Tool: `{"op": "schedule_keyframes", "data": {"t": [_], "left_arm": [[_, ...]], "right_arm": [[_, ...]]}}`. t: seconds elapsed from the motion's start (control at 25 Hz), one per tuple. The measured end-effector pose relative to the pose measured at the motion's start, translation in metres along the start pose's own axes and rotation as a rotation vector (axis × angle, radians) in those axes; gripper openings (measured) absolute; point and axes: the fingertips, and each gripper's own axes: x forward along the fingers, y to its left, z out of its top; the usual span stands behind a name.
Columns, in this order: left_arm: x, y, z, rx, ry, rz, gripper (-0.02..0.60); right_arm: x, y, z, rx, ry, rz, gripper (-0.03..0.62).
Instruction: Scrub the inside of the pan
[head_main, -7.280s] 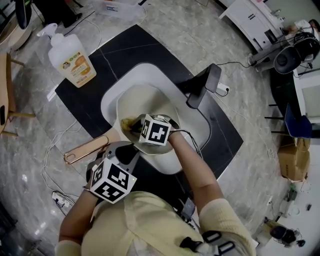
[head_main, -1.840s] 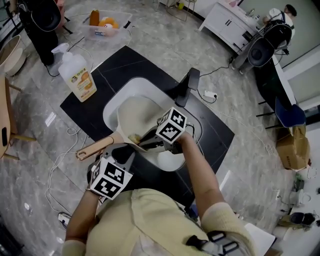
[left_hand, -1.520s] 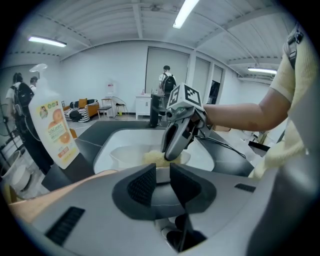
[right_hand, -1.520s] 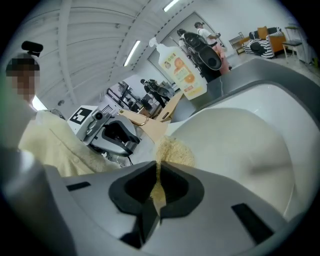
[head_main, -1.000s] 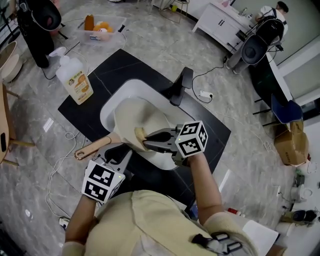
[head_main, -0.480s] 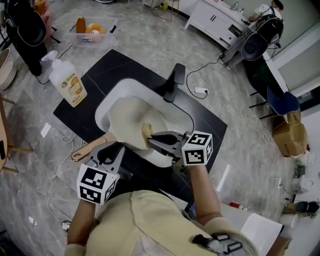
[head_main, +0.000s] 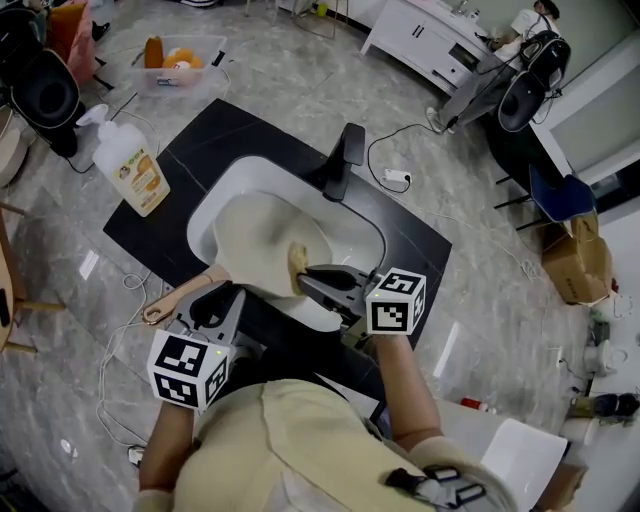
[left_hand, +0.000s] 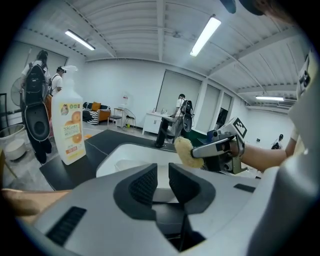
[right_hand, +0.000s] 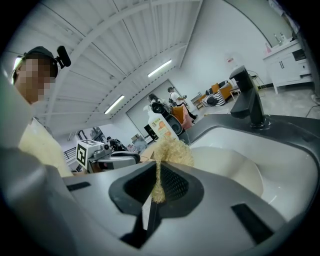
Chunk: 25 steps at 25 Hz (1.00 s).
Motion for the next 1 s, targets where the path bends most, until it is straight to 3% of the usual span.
{"op": "schedule_keyframes", "data": {"t": [1.0], "left_arm": [[0.007, -0.005, -0.004, -0.001, 0.014, -0.053, 0.077]], "right_arm": [[0.001, -0.009, -0.016, 0.057, 0.007, -0.066, 0.037]]}}
